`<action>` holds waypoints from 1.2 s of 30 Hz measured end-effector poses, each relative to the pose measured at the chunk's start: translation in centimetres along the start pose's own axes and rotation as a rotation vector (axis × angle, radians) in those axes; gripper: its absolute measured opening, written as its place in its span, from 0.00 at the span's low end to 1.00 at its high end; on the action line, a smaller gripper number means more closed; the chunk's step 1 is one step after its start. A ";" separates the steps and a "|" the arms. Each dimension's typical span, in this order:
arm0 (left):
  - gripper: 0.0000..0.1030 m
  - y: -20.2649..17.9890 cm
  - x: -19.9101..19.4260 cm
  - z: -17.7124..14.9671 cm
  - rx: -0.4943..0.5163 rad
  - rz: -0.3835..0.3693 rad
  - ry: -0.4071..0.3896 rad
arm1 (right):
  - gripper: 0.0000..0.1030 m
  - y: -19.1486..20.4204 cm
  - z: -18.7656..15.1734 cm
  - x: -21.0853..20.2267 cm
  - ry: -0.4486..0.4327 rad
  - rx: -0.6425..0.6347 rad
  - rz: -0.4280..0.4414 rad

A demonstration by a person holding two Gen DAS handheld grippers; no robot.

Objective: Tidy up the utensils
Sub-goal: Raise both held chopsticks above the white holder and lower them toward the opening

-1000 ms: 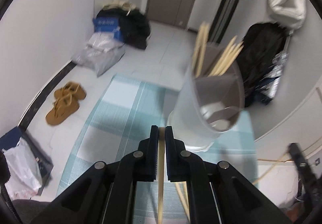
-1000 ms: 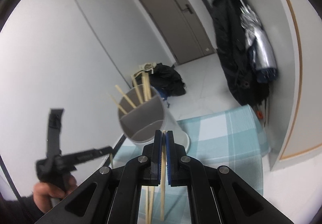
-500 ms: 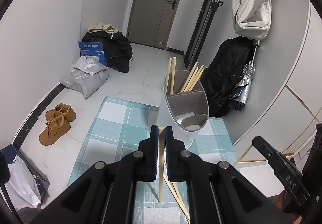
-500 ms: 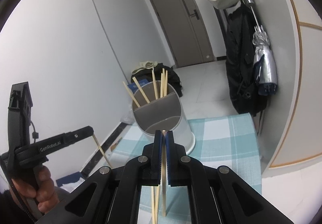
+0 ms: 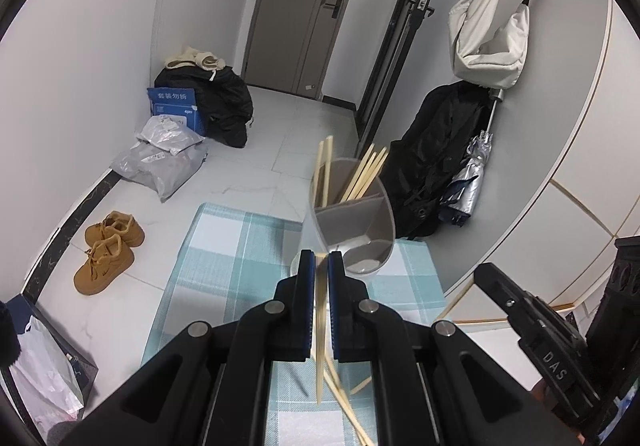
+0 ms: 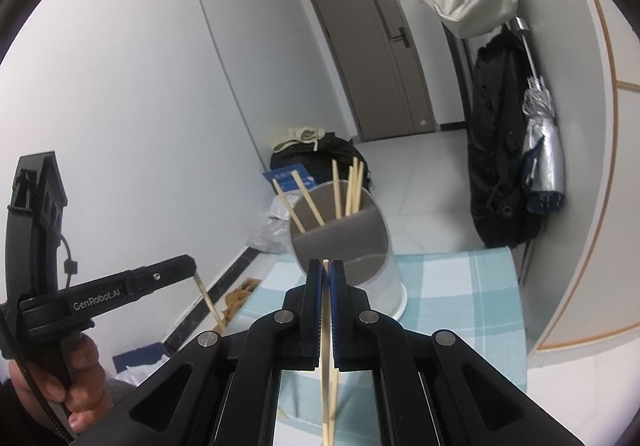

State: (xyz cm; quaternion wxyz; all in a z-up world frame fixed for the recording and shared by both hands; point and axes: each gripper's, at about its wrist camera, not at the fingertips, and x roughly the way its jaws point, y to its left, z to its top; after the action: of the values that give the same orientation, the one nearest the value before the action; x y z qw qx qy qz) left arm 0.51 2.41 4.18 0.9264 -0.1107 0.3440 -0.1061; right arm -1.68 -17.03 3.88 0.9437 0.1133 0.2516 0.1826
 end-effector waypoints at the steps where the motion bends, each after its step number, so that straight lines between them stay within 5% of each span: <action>1: 0.02 -0.1 -0.1 0.4 -0.001 -0.008 0.000 | 0.03 0.1 0.3 0.0 -0.001 -0.001 0.004; 28: 0.02 -2.0 2.0 12.6 -0.047 -0.064 -0.065 | 0.03 -0.6 15.1 2.6 -0.131 0.029 0.089; 36: 0.02 -1.7 3.9 14.6 -0.001 -0.002 -0.130 | 0.03 -1.2 18.0 6.0 -0.162 0.019 0.060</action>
State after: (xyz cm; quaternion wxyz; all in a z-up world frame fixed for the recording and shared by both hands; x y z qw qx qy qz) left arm 12.81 1.61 13.02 0.9467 -0.1179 0.2830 -0.0994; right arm 12.83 -17.93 16.15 0.9538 0.1441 0.1728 0.1989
